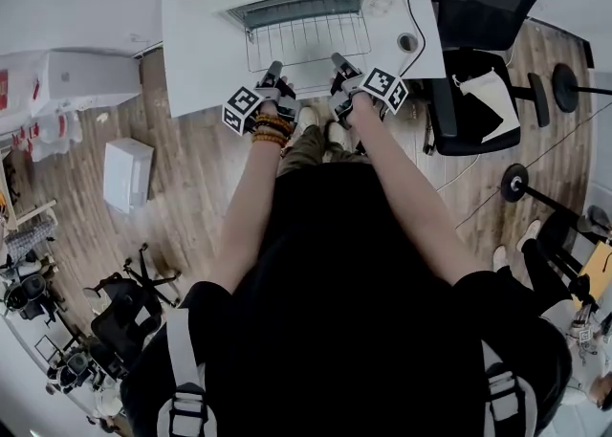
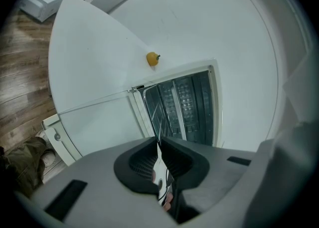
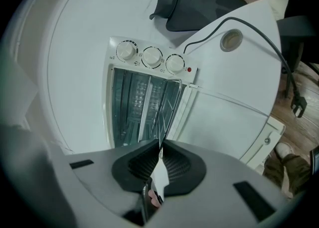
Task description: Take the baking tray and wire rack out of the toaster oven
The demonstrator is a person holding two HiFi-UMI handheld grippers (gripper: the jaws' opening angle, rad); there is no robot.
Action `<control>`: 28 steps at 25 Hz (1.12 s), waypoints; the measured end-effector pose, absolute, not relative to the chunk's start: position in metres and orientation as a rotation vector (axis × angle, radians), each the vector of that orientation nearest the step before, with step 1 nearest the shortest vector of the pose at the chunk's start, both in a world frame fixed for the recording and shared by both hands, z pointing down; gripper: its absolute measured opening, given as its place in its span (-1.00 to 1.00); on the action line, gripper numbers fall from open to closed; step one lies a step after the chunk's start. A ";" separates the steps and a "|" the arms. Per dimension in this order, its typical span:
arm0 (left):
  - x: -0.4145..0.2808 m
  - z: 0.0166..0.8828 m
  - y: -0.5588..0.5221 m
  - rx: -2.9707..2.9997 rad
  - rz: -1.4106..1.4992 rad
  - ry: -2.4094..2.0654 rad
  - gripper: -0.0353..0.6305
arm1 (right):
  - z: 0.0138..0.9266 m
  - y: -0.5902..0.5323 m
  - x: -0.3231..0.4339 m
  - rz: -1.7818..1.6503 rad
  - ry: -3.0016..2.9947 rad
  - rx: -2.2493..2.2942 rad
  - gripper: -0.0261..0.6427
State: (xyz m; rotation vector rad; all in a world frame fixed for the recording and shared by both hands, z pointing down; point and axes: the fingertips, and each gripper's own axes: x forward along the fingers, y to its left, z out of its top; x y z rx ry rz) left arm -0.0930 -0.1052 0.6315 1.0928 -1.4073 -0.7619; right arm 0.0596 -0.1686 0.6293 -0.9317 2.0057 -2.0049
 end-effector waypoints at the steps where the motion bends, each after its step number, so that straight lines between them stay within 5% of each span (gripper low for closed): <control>1: -0.092 0.631 -0.103 1.094 -0.763 -1.409 -0.77 | 0.629 -0.167 0.061 -2.005 2.003 -0.927 -0.79; 28: -0.077 0.597 -0.069 1.234 -0.854 -1.330 -0.80 | 0.594 -0.131 0.075 -1.778 2.117 -0.790 -0.81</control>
